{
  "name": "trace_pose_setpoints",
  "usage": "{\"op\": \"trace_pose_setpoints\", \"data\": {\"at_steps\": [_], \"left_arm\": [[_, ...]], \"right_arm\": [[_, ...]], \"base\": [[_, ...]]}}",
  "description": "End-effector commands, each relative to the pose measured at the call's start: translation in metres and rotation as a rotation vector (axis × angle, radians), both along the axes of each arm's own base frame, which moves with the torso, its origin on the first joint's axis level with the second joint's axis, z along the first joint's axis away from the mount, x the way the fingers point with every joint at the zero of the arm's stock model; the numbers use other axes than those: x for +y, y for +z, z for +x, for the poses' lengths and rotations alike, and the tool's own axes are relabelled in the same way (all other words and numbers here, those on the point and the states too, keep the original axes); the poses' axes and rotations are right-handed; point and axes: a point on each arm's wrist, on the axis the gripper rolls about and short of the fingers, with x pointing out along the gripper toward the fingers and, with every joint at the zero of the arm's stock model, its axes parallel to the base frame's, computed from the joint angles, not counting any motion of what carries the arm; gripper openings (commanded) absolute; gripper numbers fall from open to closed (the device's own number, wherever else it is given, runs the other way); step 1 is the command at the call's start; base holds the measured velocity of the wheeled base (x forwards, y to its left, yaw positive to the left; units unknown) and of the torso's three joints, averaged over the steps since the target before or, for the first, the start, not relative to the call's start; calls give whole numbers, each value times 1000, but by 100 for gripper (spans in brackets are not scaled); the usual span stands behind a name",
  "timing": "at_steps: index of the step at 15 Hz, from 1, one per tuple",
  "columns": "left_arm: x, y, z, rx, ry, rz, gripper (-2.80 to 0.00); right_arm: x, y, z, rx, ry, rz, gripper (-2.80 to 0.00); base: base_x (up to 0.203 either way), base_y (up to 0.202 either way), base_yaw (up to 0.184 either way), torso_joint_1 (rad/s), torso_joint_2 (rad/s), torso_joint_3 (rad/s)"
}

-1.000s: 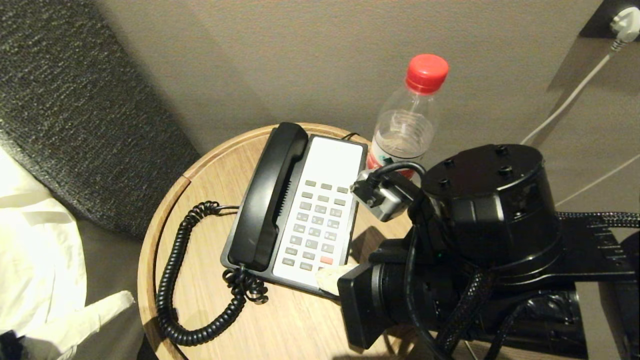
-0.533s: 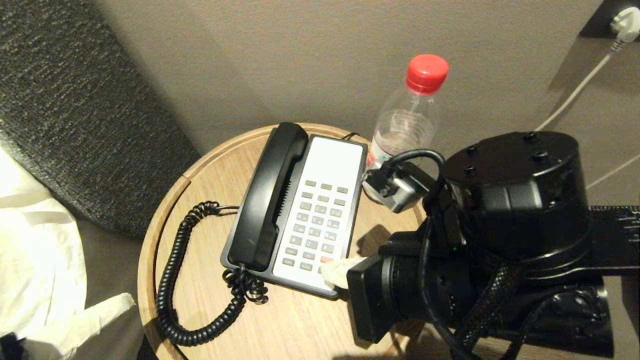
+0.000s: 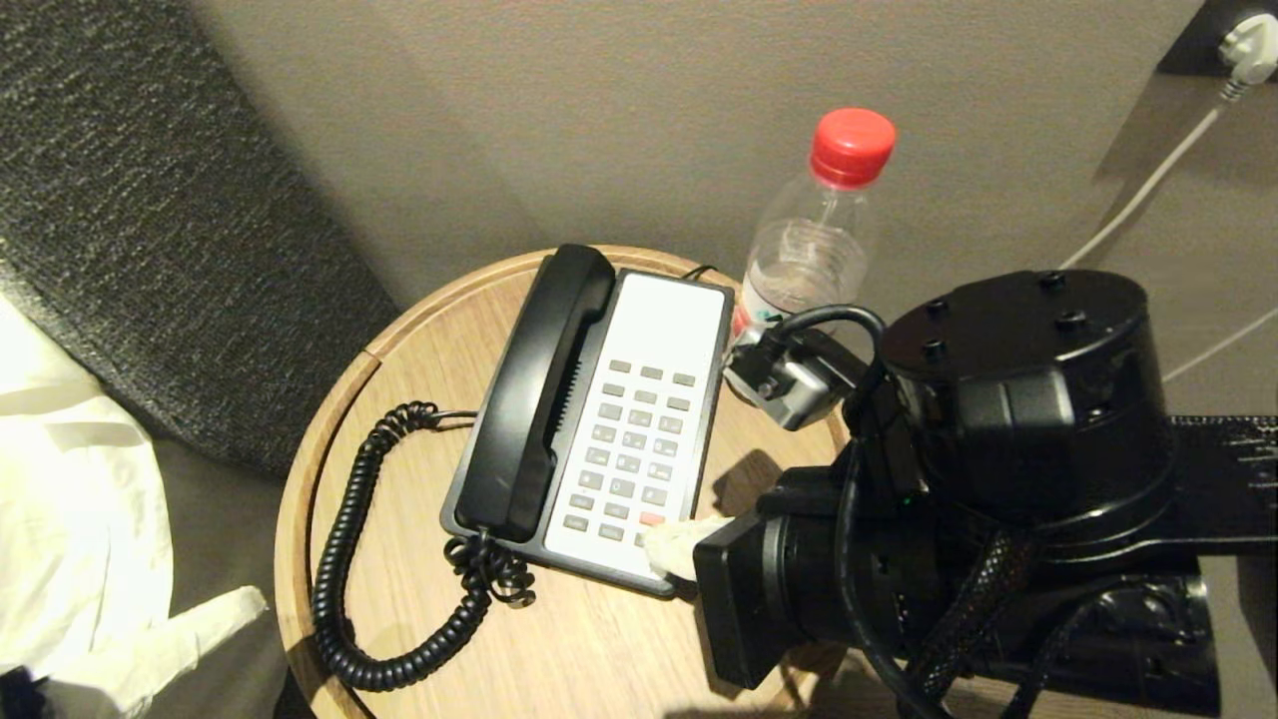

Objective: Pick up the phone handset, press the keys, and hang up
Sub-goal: End the call using the dial pad

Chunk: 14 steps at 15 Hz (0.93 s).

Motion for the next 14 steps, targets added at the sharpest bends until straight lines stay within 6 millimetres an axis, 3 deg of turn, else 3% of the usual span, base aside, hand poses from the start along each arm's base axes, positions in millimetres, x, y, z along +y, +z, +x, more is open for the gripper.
{"op": "trace_pose_setpoints", "data": {"at_steps": [1,14], "left_arm": [[0,0,0,2,1,-5,-280],[0,0,0,4,-2,-2,-280]], "right_arm": [[3,-3,2,5,-4,-7,-280],[1,-11,10,15,-28,-36,-280]], "base": [[0,0,0,0,0,0],[0,0,0,0,0,0]]}}
